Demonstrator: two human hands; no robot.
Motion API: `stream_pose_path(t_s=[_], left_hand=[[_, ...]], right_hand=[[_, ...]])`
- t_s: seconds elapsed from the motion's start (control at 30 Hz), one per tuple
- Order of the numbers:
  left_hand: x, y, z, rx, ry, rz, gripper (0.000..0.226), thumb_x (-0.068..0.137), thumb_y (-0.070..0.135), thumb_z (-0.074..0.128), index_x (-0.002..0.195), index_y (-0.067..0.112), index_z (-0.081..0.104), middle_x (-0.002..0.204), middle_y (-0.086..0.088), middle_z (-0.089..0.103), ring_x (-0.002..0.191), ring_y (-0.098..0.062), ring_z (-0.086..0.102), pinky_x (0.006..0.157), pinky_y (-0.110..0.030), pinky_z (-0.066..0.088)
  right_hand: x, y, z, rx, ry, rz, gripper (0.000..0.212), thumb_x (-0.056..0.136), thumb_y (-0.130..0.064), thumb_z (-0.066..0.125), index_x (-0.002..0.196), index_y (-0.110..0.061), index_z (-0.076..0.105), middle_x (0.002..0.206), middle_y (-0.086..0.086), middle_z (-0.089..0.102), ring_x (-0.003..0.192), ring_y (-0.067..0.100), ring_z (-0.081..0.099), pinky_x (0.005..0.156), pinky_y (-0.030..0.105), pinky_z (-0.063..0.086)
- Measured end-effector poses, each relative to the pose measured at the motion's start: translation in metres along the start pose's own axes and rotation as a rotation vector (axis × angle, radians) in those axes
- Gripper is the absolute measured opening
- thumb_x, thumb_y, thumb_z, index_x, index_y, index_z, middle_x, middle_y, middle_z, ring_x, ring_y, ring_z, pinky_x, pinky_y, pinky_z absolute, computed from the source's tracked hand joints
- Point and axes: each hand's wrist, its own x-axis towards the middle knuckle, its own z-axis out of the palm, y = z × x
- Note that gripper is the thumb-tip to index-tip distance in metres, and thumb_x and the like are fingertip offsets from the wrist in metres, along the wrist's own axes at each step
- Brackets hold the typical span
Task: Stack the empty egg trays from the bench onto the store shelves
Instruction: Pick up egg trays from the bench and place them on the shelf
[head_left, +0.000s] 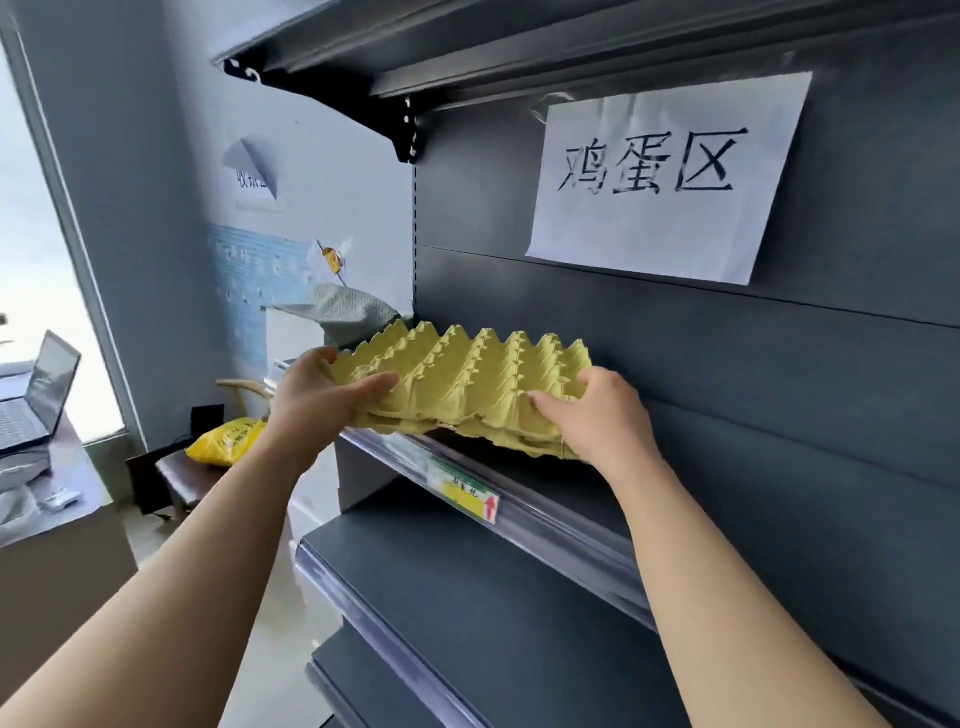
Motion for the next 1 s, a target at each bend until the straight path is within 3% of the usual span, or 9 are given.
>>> stream_pose_path(t_s=[0.1, 0.23, 0.37, 0.53, 0.63, 0.77, 0.9, 1.0], left_hand=[[0.05, -0.02, -0.007, 0.005, -0.081, 0.011, 0.097, 0.054, 0.045, 0.09, 0.134, 0.01, 0.049, 0.116, -0.005, 0.063, 0.099, -0.019, 0.065, 0.094, -0.037, 0.051], [0.106, -0.041, -0.017, 0.005, -0.21, 0.018, 0.113, 0.041, 0.056, 0.088, 0.137, 0.012, 0.048, 0.118, -0.006, 0.062, 0.098, -0.022, 0.066, 0.092, -0.042, 0.053], [0.151, -0.062, -0.021, 0.059, -0.279, 0.073, 0.091, 0.063, 0.045, 0.085, 0.139, 0.015, 0.046, 0.129, -0.002, 0.056, 0.108, -0.022, 0.06, 0.096, -0.041, 0.049], [0.183, -0.077, -0.016, 0.134, -0.35, 0.164, 0.078, 0.075, 0.041, 0.079, 0.14, 0.015, 0.044, 0.127, -0.002, 0.056, 0.108, -0.021, 0.058, 0.098, -0.039, 0.046], [0.193, -0.08, -0.015, 0.247, -0.38, 0.225, 0.074, 0.081, 0.041, 0.073, 0.142, 0.013, 0.042, 0.132, -0.008, 0.055, 0.113, -0.027, 0.056, 0.099, -0.041, 0.044], [0.192, -0.078, -0.012, 0.424, -0.334, 0.343, 0.058, 0.089, 0.033, 0.065, 0.138, 0.009, 0.047, 0.14, -0.019, 0.044, 0.124, -0.039, 0.044, 0.106, -0.045, 0.034], [0.165, -0.057, -0.002, 0.48, -0.218, 0.594, 0.044, 0.09, 0.031, 0.061, 0.13, 0.012, 0.058, 0.134, -0.014, 0.053, 0.119, -0.041, 0.045, 0.102, -0.048, 0.034], [0.131, -0.038, 0.012, 0.436, -0.271, 0.754, 0.039, 0.092, 0.032, 0.058, 0.124, 0.011, 0.062, 0.127, -0.01, 0.06, 0.113, -0.038, 0.053, 0.096, -0.046, 0.04]], right_hand=[[0.012, -0.019, 0.031, -0.02, 0.024, 0.044, 0.065, 0.08, -0.055, 0.063, 0.123, -0.007, 0.051, 0.125, 0.01, 0.054, 0.106, 0.027, 0.055, 0.081, 0.034, 0.046], [0.022, -0.044, 0.064, -0.078, 0.047, 0.108, 0.069, 0.081, -0.058, 0.06, 0.126, -0.007, 0.048, 0.127, 0.012, 0.049, 0.108, 0.027, 0.053, 0.075, 0.03, 0.04], [0.028, -0.069, 0.089, -0.204, 0.072, 0.165, 0.075, 0.076, -0.068, 0.057, 0.121, -0.008, 0.05, 0.121, 0.01, 0.046, 0.096, 0.027, 0.056, 0.069, 0.031, 0.044], [0.03, -0.085, 0.11, -0.304, 0.09, 0.227, 0.08, 0.073, -0.074, 0.053, 0.12, -0.009, 0.05, 0.118, 0.008, 0.043, 0.079, 0.021, 0.053, 0.059, 0.029, 0.041], [0.03, -0.09, 0.118, -0.356, 0.075, 0.224, 0.084, 0.073, -0.077, 0.048, 0.123, -0.009, 0.048, 0.119, 0.008, 0.043, 0.089, 0.023, 0.056, 0.063, 0.03, 0.045], [0.027, -0.092, 0.116, -0.395, 0.067, 0.186, 0.086, 0.077, -0.079, 0.04, 0.13, -0.012, 0.046, 0.129, 0.008, 0.046, 0.113, 0.025, 0.05, 0.084, 0.037, 0.047], [0.013, -0.088, 0.098, -0.422, 0.123, 0.114, 0.063, 0.089, -0.061, 0.042, 0.13, -0.012, 0.049, 0.134, 0.004, 0.048, 0.119, 0.023, 0.048, 0.094, 0.036, 0.042], [-0.006, -0.082, 0.08, -0.453, 0.168, 0.115, 0.051, 0.094, -0.051, 0.042, 0.12, -0.009, 0.056, 0.128, 0.004, 0.053, 0.112, 0.021, 0.052, 0.091, 0.035, 0.044]])
